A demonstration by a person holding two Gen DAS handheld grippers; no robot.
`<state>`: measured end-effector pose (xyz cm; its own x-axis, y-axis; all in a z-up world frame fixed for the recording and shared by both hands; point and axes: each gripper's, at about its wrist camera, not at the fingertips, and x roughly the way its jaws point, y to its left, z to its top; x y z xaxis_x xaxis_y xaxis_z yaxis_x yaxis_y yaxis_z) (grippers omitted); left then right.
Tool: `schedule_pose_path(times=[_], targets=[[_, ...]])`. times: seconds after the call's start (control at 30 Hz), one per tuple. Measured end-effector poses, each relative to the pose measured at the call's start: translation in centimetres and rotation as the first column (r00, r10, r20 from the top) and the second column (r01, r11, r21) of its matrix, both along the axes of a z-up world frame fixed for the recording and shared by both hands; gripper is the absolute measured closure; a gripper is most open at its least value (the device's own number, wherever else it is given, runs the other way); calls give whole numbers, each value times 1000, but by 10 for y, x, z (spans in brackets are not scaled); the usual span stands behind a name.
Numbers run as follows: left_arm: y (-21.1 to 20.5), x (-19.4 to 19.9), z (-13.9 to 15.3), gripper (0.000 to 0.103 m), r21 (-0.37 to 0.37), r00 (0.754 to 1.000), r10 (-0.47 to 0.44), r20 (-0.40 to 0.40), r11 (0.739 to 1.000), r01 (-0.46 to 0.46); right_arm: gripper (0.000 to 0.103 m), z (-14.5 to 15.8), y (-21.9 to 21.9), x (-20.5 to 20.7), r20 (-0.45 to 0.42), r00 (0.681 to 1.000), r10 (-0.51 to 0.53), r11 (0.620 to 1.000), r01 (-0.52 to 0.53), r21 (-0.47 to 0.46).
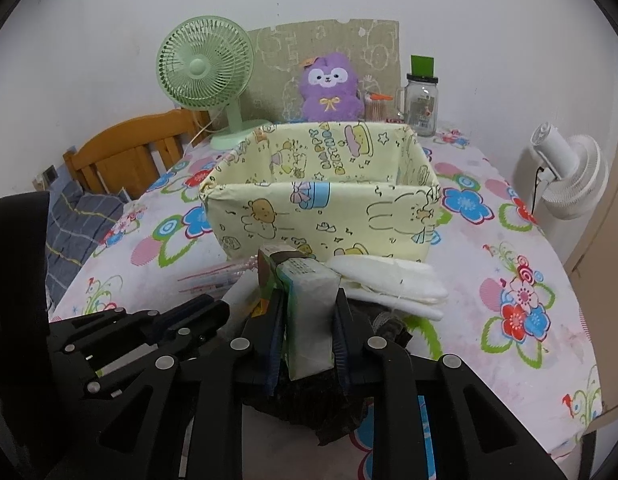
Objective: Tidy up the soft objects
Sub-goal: 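Lift both held items and carry them over the yellow fabric box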
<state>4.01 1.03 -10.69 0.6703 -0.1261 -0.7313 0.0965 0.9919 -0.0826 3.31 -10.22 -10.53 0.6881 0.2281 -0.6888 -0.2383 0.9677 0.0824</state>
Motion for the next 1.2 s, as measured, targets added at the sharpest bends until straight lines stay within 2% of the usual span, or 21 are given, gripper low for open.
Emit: schedule_pose_path(times=[0.07, 0.43, 0.53, 0.6, 0.7, 1.2], targets=[[4, 1, -3, 76, 3, 1000, 18, -7, 1000, -18, 78, -3, 0, 1, -10, 1000, 1, 1000, -1, 7], [6, 8, -20, 75, -27, 998, -18, -55, 999, 17, 78, -10, 8, 5, -17, 1000, -13, 1000, 12, -10], [5, 10, -23, 79, -24, 998, -24, -58, 999, 22, 78, -11, 9, 5, -14, 1000, -16, 1000, 15, -16], [4, 10, -24, 88, -32, 998, -36, -60, 999, 34, 78, -12, 11, 5, -13, 1000, -15, 1000, 15, -18], [1, 7, -21, 93, -32, 998, -48, -45, 998, 46, 78, -11, 12, 4, -11, 1000, -12, 1000, 11, -20], [-4, -3, 12, 94, -25, 999, -49, 24, 998, 49, 78, 7, 9, -3, 21, 1000, -1, 1000, 1, 0]])
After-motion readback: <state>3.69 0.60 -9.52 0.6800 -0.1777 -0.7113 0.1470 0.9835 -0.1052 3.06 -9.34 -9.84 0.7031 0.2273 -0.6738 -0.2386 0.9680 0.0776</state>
